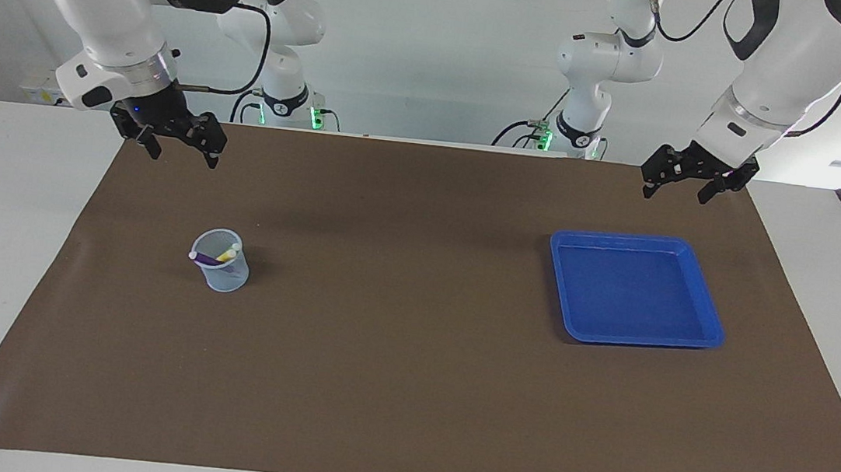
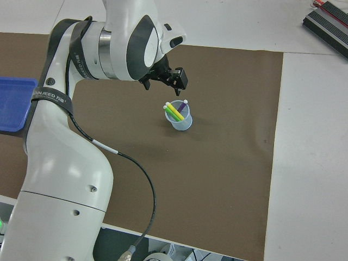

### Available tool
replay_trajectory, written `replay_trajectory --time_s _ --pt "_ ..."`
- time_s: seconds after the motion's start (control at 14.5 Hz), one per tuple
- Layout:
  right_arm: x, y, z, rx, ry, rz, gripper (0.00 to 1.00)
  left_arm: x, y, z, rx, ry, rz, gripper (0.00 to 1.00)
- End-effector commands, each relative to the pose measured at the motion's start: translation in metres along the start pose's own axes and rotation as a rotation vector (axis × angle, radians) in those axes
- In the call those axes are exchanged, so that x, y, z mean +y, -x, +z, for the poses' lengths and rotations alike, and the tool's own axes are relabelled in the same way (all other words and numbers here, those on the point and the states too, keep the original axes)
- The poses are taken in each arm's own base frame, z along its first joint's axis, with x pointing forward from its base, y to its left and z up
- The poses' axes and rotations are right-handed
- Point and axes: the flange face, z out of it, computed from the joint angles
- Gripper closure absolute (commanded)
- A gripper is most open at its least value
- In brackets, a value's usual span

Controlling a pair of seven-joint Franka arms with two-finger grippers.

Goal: Right arm passes pens to left for tray arrangement
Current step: 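Move the right gripper down toward the pens in the white cup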

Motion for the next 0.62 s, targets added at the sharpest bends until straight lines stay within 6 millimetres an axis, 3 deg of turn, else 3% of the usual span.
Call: replay_trajectory --time_s 0.0,0.21,0.55 --pt "-0.025 -0.003 0.021 0.017 0.068 0.069 0.0 -0.004 0.004 -0.005 0.002 -0.017 0.005 0.0" --pt "-0.069 -0.019 0.059 0.032 0.188 0.081 0.0 -0.004 0.004 -0.005 0.002 -0.017 0.003 0.0" --pt "-0.117 -0.038 0.13 0.036 0.312 0.11 0.01 -0.003 0.006 -0.006 0.0 -0.018 0.005 0.0"
